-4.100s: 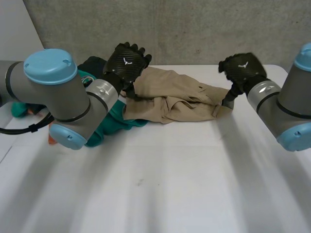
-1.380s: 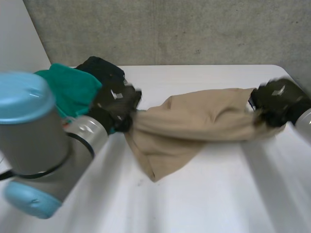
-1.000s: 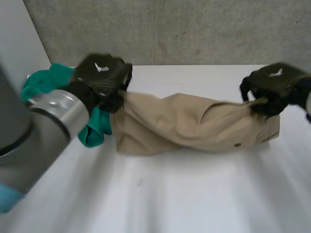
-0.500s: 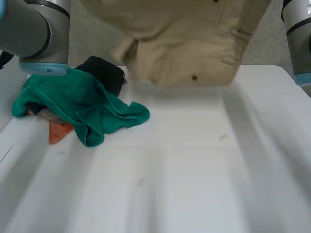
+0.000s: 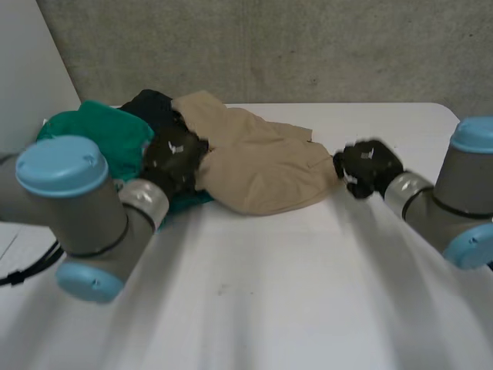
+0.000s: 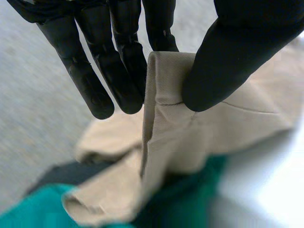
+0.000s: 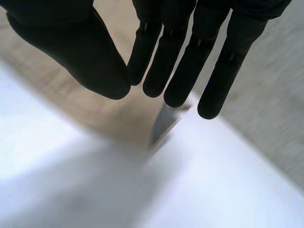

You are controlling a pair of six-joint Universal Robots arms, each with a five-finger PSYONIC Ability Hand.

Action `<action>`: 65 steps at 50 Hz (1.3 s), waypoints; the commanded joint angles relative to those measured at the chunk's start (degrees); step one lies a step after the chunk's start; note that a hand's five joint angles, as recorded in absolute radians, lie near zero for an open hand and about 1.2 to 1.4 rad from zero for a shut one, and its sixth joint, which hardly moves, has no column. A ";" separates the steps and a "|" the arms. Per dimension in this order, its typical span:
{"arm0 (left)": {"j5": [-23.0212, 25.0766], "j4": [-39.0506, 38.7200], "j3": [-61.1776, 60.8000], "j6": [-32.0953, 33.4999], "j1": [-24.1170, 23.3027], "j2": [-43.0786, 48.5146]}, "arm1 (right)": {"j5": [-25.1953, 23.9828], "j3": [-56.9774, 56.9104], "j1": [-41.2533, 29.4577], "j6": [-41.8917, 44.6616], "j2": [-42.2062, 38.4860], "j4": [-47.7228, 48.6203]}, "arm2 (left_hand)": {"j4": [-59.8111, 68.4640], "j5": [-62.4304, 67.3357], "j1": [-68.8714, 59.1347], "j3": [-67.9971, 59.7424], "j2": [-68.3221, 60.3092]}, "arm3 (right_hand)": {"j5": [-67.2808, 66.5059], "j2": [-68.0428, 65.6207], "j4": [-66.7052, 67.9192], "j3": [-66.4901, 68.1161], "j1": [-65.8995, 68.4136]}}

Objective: Fold the laundry.

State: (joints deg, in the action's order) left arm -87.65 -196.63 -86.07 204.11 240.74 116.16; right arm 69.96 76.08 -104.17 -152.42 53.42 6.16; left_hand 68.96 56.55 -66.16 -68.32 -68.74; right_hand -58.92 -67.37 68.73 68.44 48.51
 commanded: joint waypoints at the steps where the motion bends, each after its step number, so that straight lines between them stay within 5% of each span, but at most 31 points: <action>1: -0.50 11.06 -6.56 2.69 -2.20 -7.86 | -0.26 4.06 0.46 4.32 5.89 -11.86 | 11.04 13.45 -13.84 -11.68 -11.26 | -11.08 -12.63 11.27 11.56 31.49; 6: -0.50 15.05 -10.43 4.89 -2.55 -13.41 | 0.09 6.79 0.55 5.91 10.03 -14.78 | 11.04 13.45 -13.84 -11.68 -11.26 | -11.08 -12.63 11.27 11.56 31.49; 9: -0.41 13.47 -11.14 5.42 -2.38 -15.51 | -0.26 9.42 0.99 4.08 11.61 -12.42 | 11.04 13.45 -13.84 -11.68 -11.26 | 33.67 32.12 -33.49 -33.19 -13.26; 18: -0.67 10.91 -4.29 5.07 -2.29 -17.37 | 0.18 13.39 -0.15 -4.72 8.20 4.47 | 11.04 13.45 -13.84 -11.68 -11.26 | 38.56 37.01 -38.38 -38.08 -18.15; 26: -1.73 15.31 2.13 2.87 -3.17 -17.02 | 0.79 10.58 -3.75 -9.12 2.13 4.56 | 11.04 13.45 -13.84 -11.68 -11.26 | 37.05 35.50 -36.86 -36.57 -16.64; 41: -3.14 16.80 6.26 0.41 -3.34 -16.40 | 9.93 0.82 -9.99 -17.12 -7.45 6.58 | 11.04 13.45 -13.84 -11.68 -11.26 | 33.68 32.14 -33.50 -33.21 -13.27; 49: -3.93 17.77 7.23 -1.17 -2.73 -16.66 | 10.82 -1.46 -11.84 -16.94 -9.65 6.76 | 11.04 13.45 -13.84 -11.68 -11.26 | 16.56 15.01 -16.38 -16.09 3.85; 52: -3.93 17.77 6.88 -1.35 -2.29 -16.75 | 11.34 -1.29 -11.67 -16.94 -9.12 7.11 | 11.04 13.45 -13.84 -11.68 -11.26 | -11.05 -12.60 11.24 11.53 31.46; 60: -3.66 21.19 2.67 -1.09 -0.62 -17.89 | 12.40 5.38 -8.07 -15.63 2.64 9.75 | 11.04 13.45 -13.84 -11.68 -11.26 | -11.08 -12.63 11.27 11.56 31.49; 65: -2.61 25.50 -3.39 0.14 1.40 -20.00 | 8.28 10.31 -3.24 -7.39 12.04 3.00 | 11.04 13.45 -13.84 -11.68 -11.26 | -11.08 -12.63 11.27 11.56 31.49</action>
State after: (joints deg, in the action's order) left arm -91.28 -175.34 -83.67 203.10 240.28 98.09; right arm 81.80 81.25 -112.02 -167.10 55.67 14.74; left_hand 68.97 56.55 -66.17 -68.32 -68.74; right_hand -57.83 -67.63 68.63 68.11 61.11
